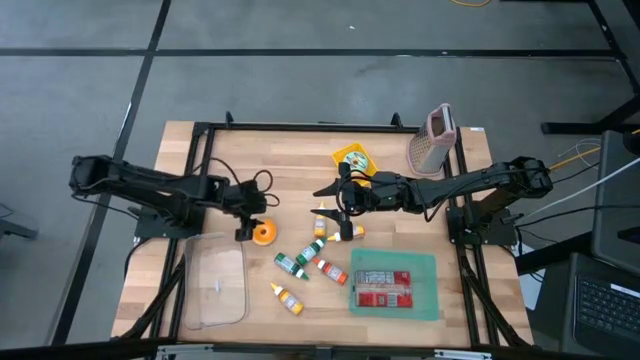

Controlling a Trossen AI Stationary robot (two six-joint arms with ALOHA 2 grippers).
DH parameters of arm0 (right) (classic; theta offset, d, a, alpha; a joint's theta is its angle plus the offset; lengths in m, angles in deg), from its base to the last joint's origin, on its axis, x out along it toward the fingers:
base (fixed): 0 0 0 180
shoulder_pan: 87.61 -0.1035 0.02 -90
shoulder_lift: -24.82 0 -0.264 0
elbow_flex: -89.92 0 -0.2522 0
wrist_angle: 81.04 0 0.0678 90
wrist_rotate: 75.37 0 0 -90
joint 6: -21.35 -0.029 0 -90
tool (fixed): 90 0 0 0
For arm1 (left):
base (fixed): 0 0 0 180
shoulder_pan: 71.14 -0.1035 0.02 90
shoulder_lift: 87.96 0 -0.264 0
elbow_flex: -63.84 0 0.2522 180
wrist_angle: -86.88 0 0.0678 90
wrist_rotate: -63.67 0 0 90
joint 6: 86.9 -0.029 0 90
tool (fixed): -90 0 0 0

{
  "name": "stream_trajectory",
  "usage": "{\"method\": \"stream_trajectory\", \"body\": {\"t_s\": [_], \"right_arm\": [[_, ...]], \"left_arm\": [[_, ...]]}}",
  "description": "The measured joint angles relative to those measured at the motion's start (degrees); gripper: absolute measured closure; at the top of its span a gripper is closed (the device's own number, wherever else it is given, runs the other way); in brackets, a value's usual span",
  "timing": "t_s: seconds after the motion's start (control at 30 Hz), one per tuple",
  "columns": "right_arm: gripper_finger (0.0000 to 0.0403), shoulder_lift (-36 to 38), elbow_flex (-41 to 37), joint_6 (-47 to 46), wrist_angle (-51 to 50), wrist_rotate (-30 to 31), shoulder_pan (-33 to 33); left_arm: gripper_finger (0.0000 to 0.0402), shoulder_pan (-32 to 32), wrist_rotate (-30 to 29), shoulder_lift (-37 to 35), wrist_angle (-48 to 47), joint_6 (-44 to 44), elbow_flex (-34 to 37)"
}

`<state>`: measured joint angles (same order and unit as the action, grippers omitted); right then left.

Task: Pick & Place Food Item
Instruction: Stack the orange donut on top of the green donut in the yellow bin

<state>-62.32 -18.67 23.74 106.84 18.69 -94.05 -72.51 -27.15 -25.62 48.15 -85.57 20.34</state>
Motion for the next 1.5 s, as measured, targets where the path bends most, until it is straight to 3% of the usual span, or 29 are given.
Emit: {"method": "stream_trajectory", "body": {"t_s": [0.17,0.4,0.67,0.87,1.13,1.33,1.5], "right_arm": [[0.0207,0.0,0.0,0.0,-0.18,0.0,0.0],[0.0207,0.0,0.0,0.04,-0.21,-0.01,0.0],[0.0207,0.0,0.0,0.23,-0.36,0.0,0.0],[0.0207,0.0,0.0,1.25,-0.45,0.0,0.0],[0.0207,0.0,0.0,1.51,-0.57,0.0,0.02],[0.0207,0.0,0.0,1.49,-0.66,0.0,0.04],[0.0207,0.0,0.0,1.49,-0.64,0.0,0.02]], "left_arm": [[0.0215,-0.67,5.4,6.07,3.59,-2.2,-0.23],[0.0215,-1.19,4.37,14.09,-1.22,-7.17,-4.0],[0.0217,-3.94,5.14,18.51,-2.18,-11.71,-7.12],[0.0275,-6.3,2.21,17.97,0.67,-14.61,-7.13],[0.0392,-13.45,1.62,18.08,17.03,-16.4,-7.52],[0.0399,-17.21,5.78,18.08,17.16,-20.07,-13.98],[0.0386,-18.61,10.13,18.32,9.23,-20.5,-18.93]]}}
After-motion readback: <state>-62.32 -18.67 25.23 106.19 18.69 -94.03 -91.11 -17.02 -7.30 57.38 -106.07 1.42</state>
